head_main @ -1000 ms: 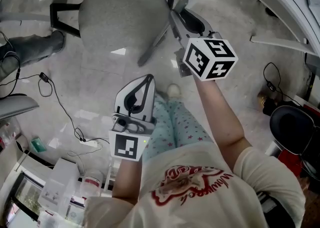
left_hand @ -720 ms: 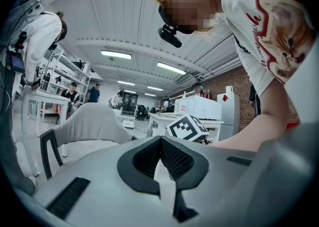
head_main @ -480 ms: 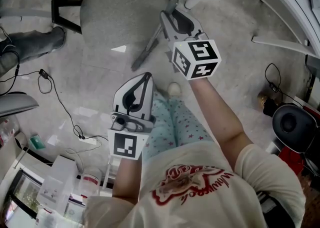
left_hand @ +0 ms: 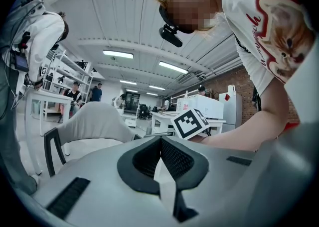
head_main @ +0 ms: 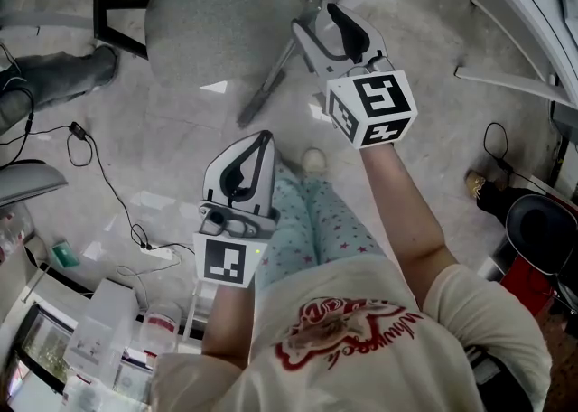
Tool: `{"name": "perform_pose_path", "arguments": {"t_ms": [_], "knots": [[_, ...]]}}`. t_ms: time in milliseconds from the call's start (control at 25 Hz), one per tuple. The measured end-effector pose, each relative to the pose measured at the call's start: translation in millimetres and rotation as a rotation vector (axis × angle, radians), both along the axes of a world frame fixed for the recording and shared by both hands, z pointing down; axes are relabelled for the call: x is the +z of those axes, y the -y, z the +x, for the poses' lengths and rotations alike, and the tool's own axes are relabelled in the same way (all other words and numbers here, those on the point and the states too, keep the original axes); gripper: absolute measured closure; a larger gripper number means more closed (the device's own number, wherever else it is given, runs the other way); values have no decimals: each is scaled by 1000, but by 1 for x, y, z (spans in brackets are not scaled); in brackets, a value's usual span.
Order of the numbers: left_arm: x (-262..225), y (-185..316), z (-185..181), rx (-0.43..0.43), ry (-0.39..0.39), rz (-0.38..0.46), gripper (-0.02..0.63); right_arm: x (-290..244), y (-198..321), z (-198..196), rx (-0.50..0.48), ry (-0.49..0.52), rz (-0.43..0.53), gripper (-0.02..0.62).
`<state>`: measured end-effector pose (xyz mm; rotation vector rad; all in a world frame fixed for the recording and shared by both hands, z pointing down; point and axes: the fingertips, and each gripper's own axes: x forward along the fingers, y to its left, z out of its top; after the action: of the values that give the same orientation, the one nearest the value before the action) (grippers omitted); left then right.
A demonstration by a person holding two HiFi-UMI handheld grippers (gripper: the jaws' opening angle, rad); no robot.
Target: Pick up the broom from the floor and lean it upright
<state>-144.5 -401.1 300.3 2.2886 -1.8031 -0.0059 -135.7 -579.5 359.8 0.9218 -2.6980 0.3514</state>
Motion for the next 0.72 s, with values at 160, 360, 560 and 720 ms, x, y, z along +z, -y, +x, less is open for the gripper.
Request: {"name": "perform_pose_path", "arguments": {"t_ms": [160, 360, 560, 720], "knots": [[-2, 0, 0, 2, 7, 2, 584, -22, -8, 17, 35, -12, 81, 344], [-10, 0, 0, -10, 13, 19, 584, -57, -30, 44, 82, 59, 150, 409], [-28, 0, 15, -9, 26, 57, 584, -67, -62, 56, 49, 163, 73, 566], [-42, -6, 33, -18, 23, 86, 584, -76, -95, 60, -20, 171, 100, 571]]}}
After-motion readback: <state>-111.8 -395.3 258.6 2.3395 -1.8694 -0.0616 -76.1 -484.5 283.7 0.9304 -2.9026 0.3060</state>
